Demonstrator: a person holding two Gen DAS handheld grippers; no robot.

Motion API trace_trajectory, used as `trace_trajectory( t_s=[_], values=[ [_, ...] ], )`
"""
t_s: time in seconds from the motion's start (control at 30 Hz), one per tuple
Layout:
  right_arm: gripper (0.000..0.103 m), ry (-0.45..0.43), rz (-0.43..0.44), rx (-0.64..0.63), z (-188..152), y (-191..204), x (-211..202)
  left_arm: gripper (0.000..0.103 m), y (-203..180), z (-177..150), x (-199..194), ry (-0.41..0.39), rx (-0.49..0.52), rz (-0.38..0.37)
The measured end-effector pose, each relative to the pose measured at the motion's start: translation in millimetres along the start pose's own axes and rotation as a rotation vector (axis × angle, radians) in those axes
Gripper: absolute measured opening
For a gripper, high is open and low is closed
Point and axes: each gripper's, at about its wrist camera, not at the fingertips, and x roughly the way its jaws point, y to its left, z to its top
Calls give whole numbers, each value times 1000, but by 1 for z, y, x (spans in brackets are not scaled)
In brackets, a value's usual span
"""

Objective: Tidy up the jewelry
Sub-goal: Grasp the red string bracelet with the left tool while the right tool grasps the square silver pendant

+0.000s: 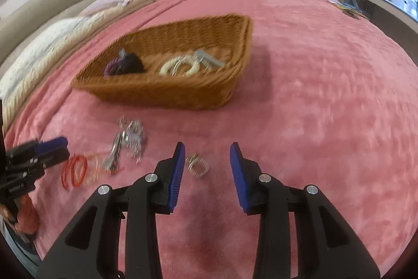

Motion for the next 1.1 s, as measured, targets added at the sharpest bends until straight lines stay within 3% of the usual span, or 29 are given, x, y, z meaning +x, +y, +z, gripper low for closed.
trace_trajectory(
  t_s=[0.4,0.47,0.53,0.57,0.63,0.9,1.1],
  values=[
    [33,41,-66,-42,-2,7,14,39,-13,-6,12,56,66,-3],
    [33,40,-74,-55,-5,10,14,35,-16,-7,13,57,80,11],
    [31,34,-81,-65,-6,12,13,10,-18,-7,14,62,90,12],
    [18,33,-73,-75,-6,14,13,9,-20,-8,14,58,95,15],
    [14,24,-84,-92,-6,20,13,8,-21,-8,11,38,100,24],
    [14,-26,-71,-115,-9,24,2,4,-11,-6,-2,-22,53,-30],
    [14,-19,-55,-101,-8,22,1,4,4,-4,2,7,-28,-108]
  ],
)
